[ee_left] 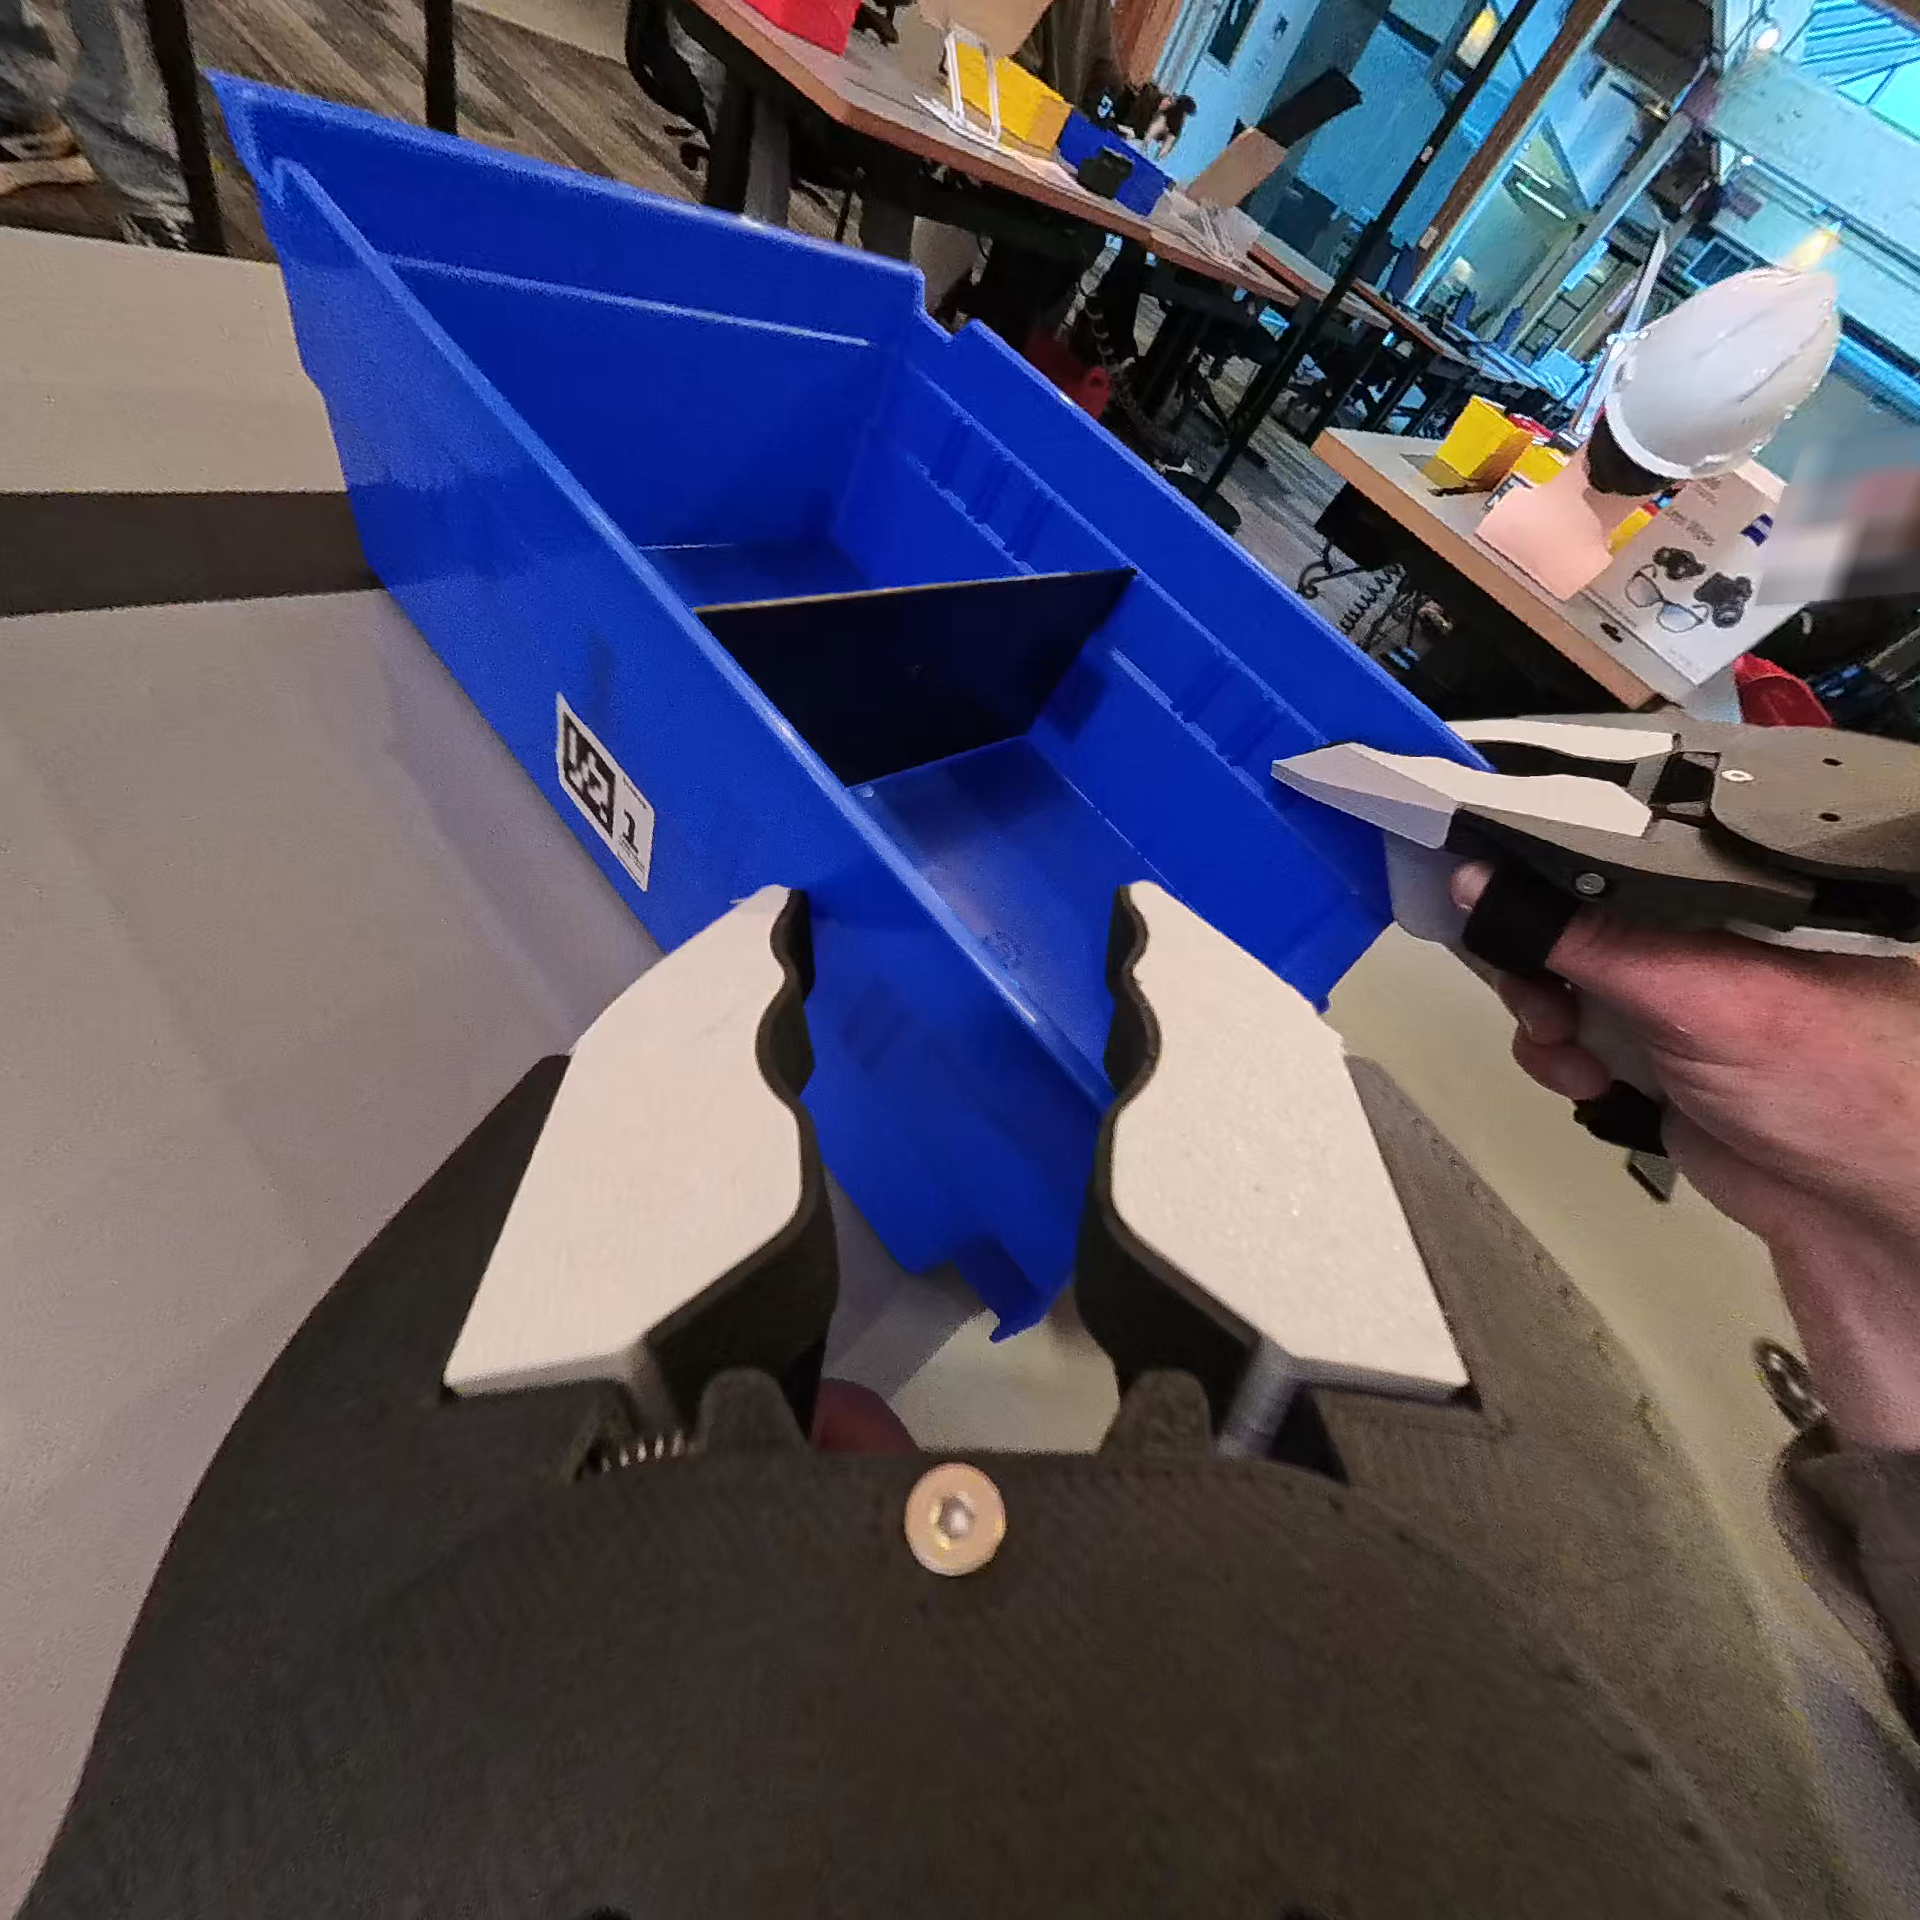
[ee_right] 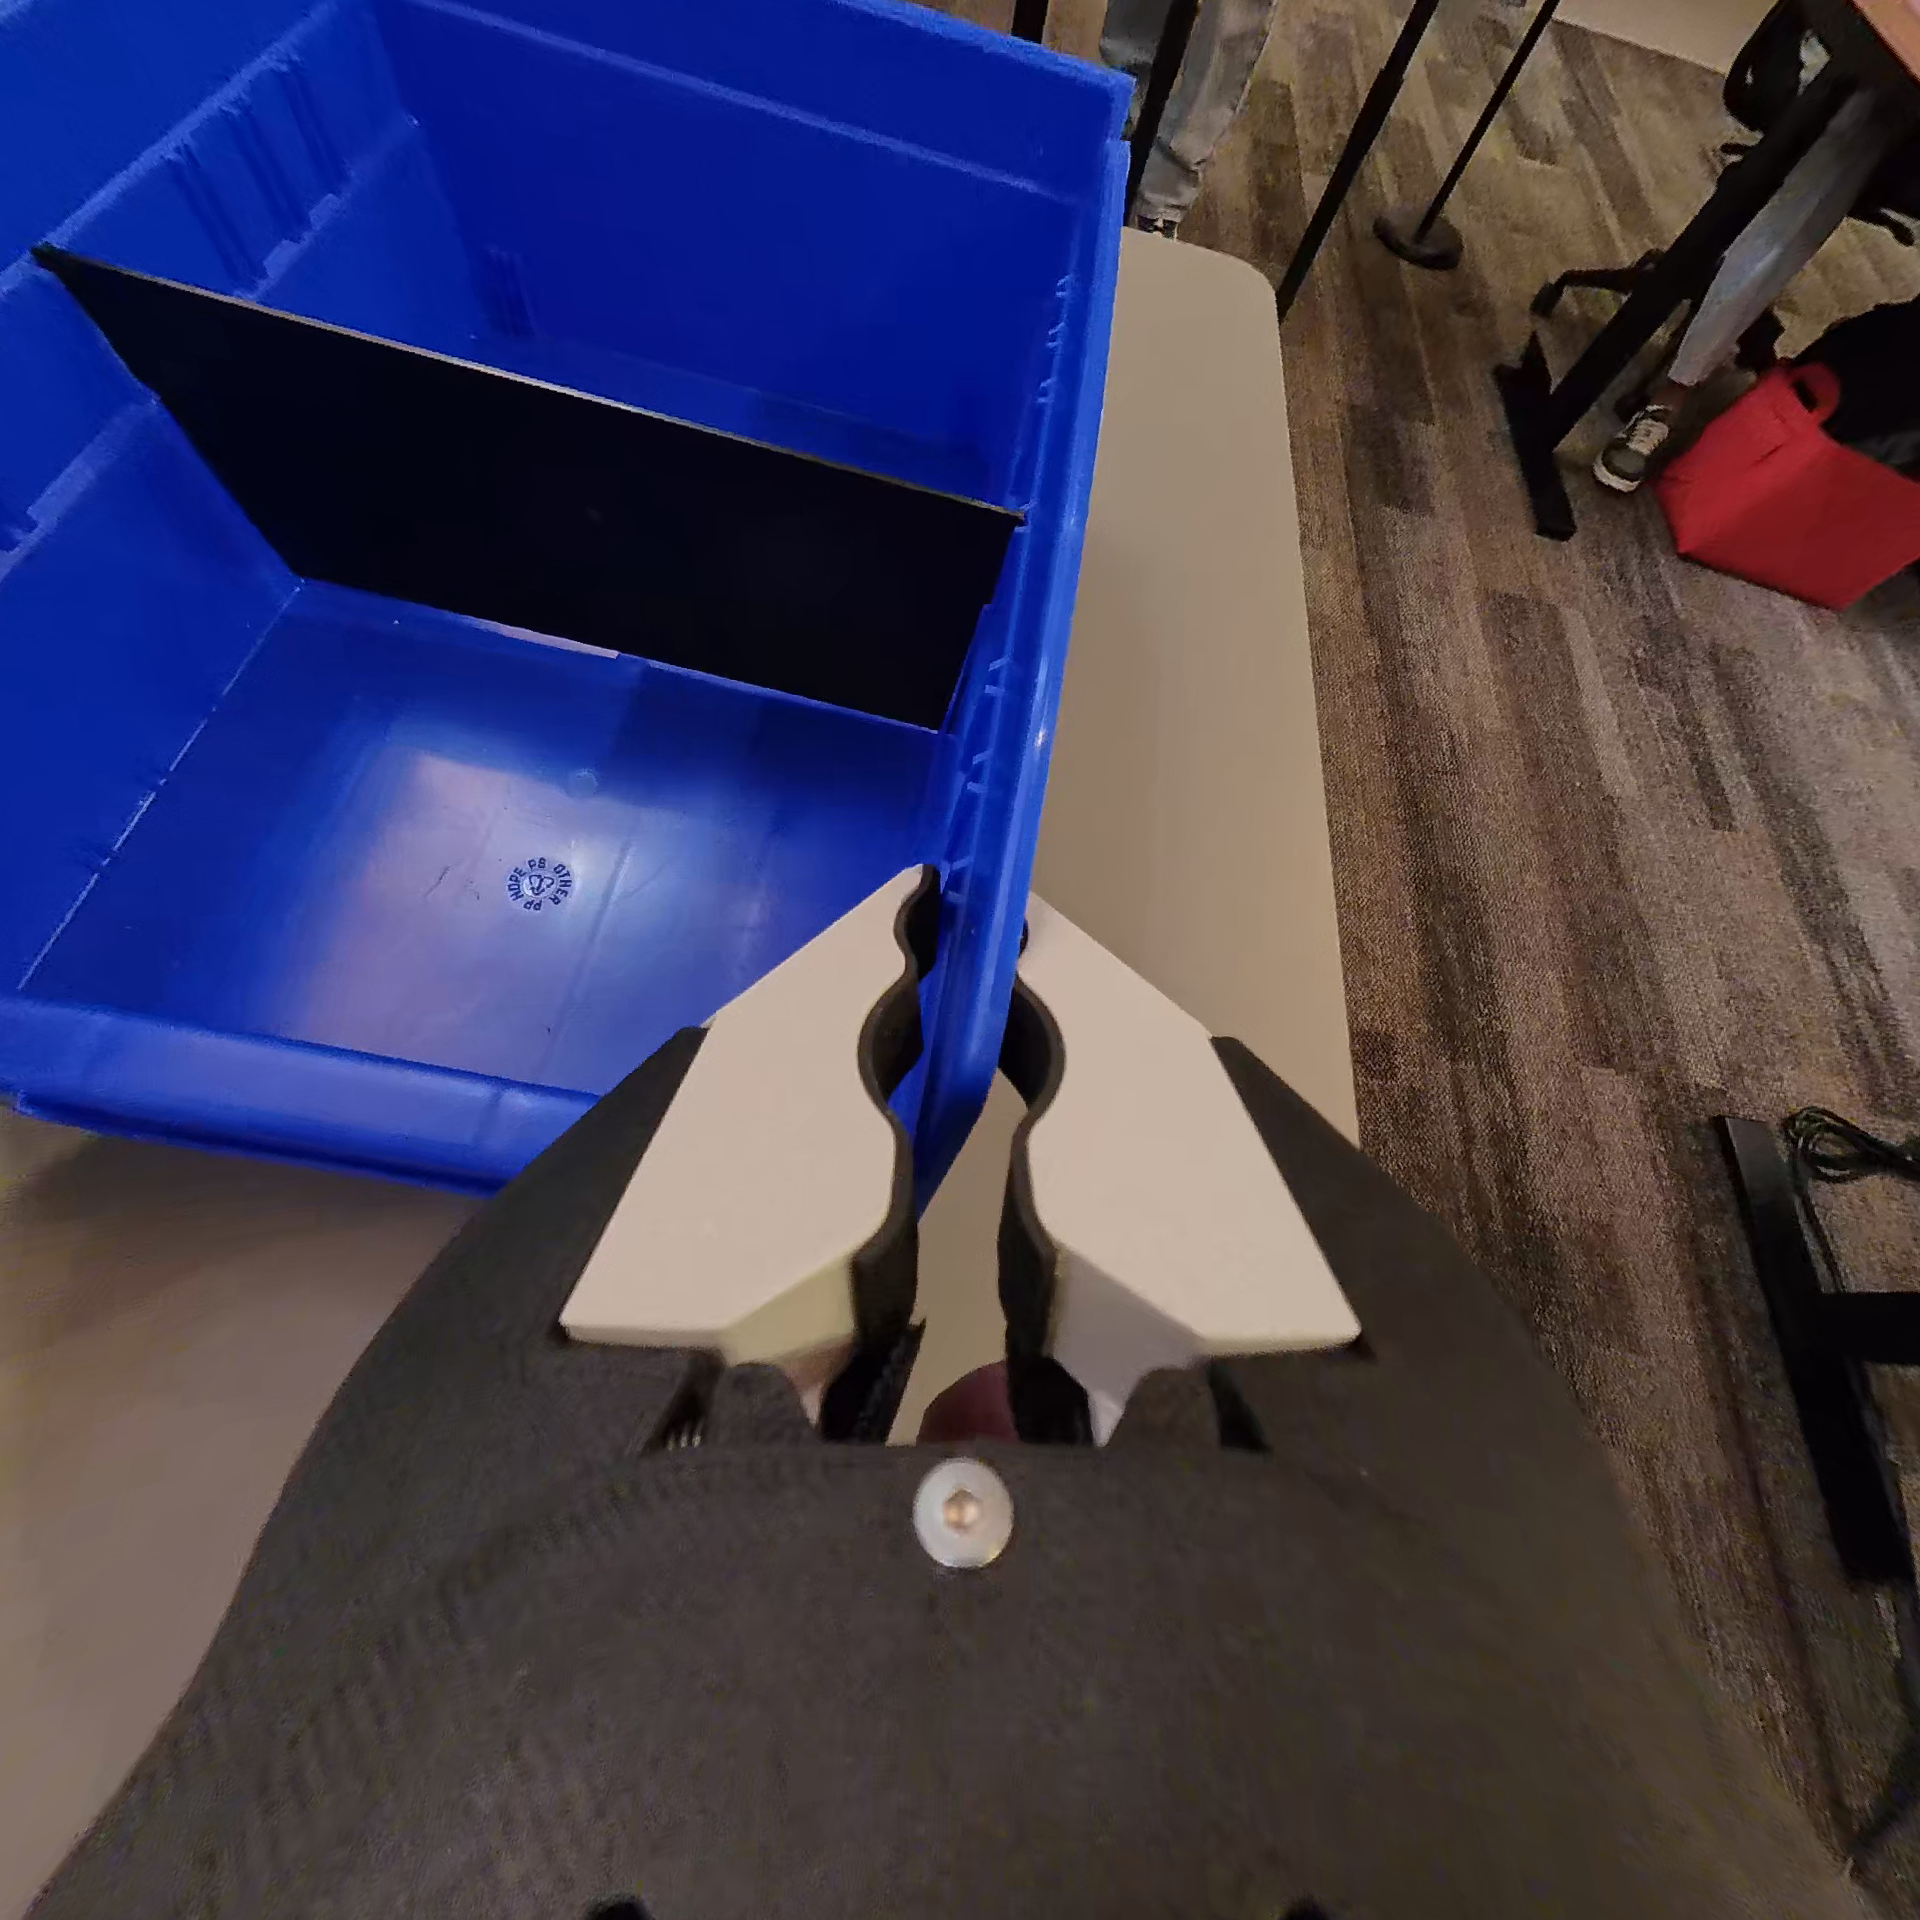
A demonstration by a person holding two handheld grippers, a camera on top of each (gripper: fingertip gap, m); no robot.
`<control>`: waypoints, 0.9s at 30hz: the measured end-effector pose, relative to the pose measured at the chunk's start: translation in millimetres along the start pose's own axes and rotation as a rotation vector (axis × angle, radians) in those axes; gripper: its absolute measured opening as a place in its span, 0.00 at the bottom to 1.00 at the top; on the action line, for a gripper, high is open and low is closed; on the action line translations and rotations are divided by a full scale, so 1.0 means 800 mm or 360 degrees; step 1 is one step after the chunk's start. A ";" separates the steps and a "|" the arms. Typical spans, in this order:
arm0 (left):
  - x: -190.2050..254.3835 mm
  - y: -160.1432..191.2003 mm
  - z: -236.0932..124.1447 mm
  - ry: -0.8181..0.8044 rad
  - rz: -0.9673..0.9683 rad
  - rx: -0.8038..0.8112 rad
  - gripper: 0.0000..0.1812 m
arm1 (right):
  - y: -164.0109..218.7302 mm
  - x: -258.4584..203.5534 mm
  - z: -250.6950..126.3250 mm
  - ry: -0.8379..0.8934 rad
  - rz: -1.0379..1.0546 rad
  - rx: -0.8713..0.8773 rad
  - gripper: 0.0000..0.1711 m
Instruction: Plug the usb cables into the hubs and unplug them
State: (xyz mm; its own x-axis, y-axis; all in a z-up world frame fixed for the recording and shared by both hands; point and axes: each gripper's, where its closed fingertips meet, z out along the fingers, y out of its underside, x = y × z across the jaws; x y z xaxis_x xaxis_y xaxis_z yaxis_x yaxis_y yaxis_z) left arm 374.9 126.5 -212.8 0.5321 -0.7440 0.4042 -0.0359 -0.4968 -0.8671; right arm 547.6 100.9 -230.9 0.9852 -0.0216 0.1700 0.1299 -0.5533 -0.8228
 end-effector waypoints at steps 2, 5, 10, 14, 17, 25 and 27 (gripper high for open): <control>-0.001 0.001 0.003 -0.0021 0.0026 0.0009 0.33 | -0.002 0.000 0.003 -0.0016 0.0003 -0.0003 0.03; 0.003 0.004 0.004 -0.0001 0.0072 -0.0011 0.39 | -0.003 -0.001 0.000 -0.0034 0.0021 -0.0010 0.06; -0.006 -0.019 -0.029 -0.0039 0.0145 0.0058 0.48 | -0.014 0.018 -0.036 0.0047 0.0084 0.0099 0.21; -0.009 -0.057 -0.085 0.0014 0.0220 0.0136 0.47 | -0.045 0.006 -0.085 0.0137 -0.0019 0.0253 0.22; -0.024 -0.083 -0.137 0.0013 0.0329 0.0193 0.45 | -0.084 -0.045 -0.114 0.0065 -0.0144 0.0382 0.21; -0.110 -0.140 -0.286 -0.0163 0.0453 0.0362 0.31 | -0.197 -0.252 -0.163 -0.0358 -0.0427 0.0684 0.10; -0.136 -0.153 -0.322 -0.0221 0.0476 0.0420 0.28 | -0.221 -0.300 -0.170 -0.0473 -0.0458 0.0733 0.10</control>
State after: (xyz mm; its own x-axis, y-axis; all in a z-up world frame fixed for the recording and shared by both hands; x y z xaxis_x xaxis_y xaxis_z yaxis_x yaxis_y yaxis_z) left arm 103.8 153.4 -75.3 0.6409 -0.7616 0.0960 0.0021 -0.1233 -0.9924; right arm 273.0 90.4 -52.7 0.8840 0.3447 0.3158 0.3644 -0.0850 -0.9274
